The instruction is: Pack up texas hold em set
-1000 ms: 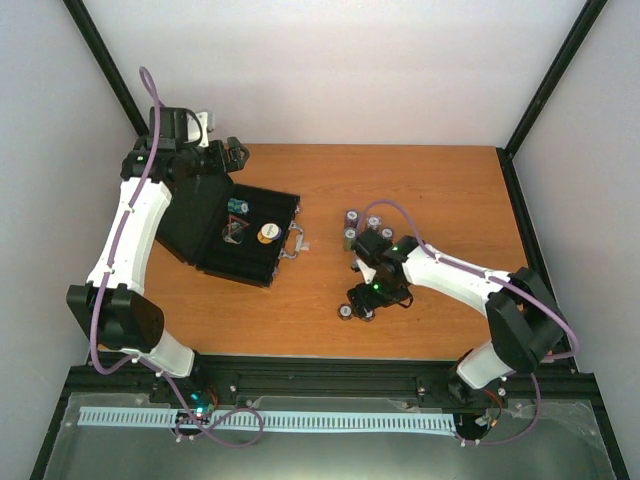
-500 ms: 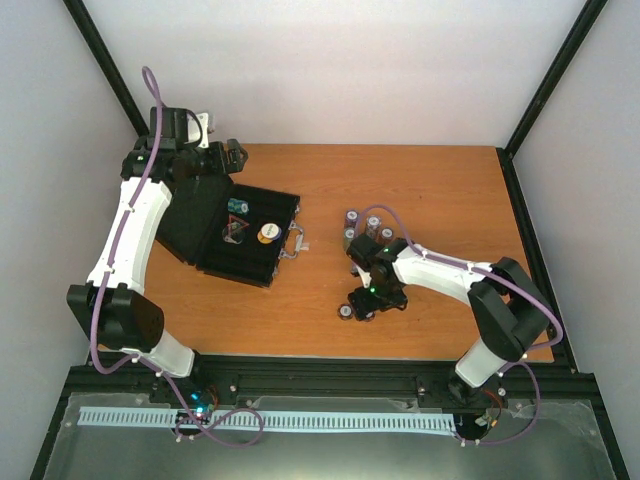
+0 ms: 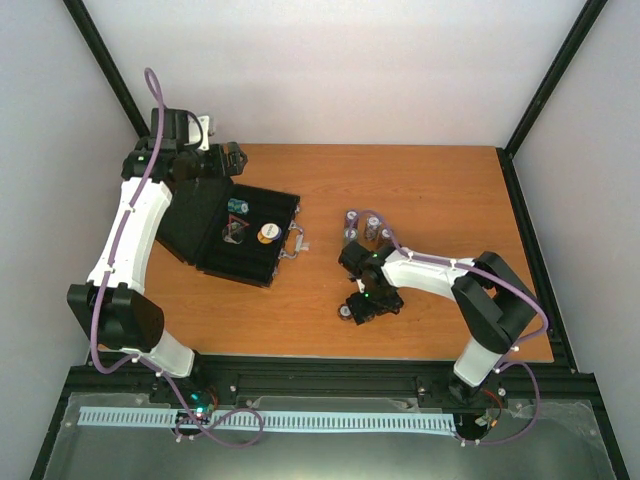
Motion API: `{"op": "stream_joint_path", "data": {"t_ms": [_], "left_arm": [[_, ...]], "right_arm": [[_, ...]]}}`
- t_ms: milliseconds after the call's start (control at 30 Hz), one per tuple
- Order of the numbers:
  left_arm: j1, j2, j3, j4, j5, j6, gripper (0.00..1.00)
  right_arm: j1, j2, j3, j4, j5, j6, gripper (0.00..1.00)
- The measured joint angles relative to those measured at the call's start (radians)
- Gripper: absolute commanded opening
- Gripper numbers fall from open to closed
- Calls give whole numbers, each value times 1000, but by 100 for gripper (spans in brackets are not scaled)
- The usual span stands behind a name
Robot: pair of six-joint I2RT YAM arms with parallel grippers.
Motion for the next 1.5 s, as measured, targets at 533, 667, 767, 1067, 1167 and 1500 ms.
{"op": "stream_joint_path", "data": {"t_ms": [533, 667, 767, 1067, 1167, 1500], "left_arm": [[0, 0, -36, -2, 0, 0, 100], [0, 0, -39, -1, 1, 0, 100], [0, 0, -41, -1, 2, 0, 100], [0, 0, -48, -1, 0, 0, 100], [0, 0, -48, -1, -2, 0, 100], [0, 8, -48, -1, -2, 0, 100]], "right_arm": [[77, 52, 49, 5, 51, 60, 65], [85, 54, 51, 5, 58, 69, 65], [86, 54, 51, 4, 60, 75, 65], [85, 54, 50, 5, 62, 76, 66], [71, 49, 39, 14, 53, 75, 65], [47, 35, 21, 29, 55, 66, 52]]}}
